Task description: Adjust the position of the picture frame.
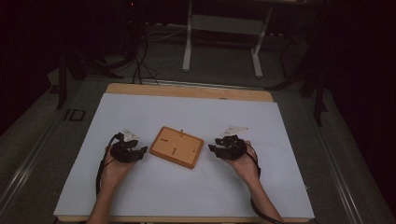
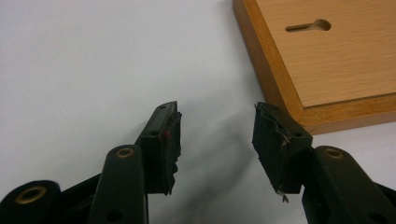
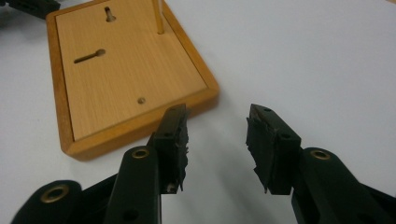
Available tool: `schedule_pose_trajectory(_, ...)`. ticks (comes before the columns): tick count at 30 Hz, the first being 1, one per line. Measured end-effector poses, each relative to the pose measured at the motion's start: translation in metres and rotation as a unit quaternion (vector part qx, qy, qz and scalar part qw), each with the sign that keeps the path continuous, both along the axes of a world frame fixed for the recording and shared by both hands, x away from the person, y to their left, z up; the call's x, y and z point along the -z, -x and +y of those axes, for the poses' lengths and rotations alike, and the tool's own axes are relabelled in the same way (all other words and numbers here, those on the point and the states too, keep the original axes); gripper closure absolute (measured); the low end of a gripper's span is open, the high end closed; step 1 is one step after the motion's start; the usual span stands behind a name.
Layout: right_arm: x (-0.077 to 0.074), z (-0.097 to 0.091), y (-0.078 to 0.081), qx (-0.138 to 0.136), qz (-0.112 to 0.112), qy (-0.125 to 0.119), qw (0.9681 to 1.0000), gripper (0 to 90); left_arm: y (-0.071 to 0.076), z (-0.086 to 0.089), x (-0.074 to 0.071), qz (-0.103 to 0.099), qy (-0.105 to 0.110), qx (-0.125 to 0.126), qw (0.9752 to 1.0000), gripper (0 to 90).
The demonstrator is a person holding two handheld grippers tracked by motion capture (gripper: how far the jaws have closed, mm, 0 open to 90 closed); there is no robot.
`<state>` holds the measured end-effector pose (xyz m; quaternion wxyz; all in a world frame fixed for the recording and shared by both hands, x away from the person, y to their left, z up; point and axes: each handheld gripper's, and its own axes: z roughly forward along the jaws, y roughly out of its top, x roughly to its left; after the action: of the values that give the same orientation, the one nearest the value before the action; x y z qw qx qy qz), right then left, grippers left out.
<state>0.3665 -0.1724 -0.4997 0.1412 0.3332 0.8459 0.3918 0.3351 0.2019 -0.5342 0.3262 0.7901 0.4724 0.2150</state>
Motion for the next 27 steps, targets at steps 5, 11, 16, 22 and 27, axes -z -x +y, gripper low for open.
schedule_pose_trajectory(5, 0.000, 0.011, -0.004, -0.011, 0.000, 0.001, 0.9999, 58.1, 0.001, -0.001, -0.002, -0.001, 0.002, 0.007, 1.0000, 53.9)
schedule_pose_trajectory(11, 0.001, 0.020, -0.010, -0.023, 0.010, -0.014, 0.9996, 61.7, 0.002, -0.001, -0.002, 0.001, -0.001, 0.013, 0.9999, 56.0)
schedule_pose_trajectory(16, 0.001, 0.028, -0.014, -0.034, 0.010, -0.012, 0.9993, 64.6, 0.002, -0.001, -0.003, 0.001, 0.002, 0.015, 0.9999, 56.5)
schedule_pose_trajectory(22, 0.002, 0.040, -0.019, -0.046, 0.007, -0.018, 0.9987, 65.1, 0.002, 0.000, -0.003, 0.002, 0.002, 0.013, 0.9999, 56.2)
schedule_pose_trajectory(27, 0.003, 0.049, -0.024, -0.051, 0.008, -0.027, 0.9983, 65.3, 0.002, -0.001, -0.003, 0.003, 0.003, 0.015, 0.9999, 56.2)
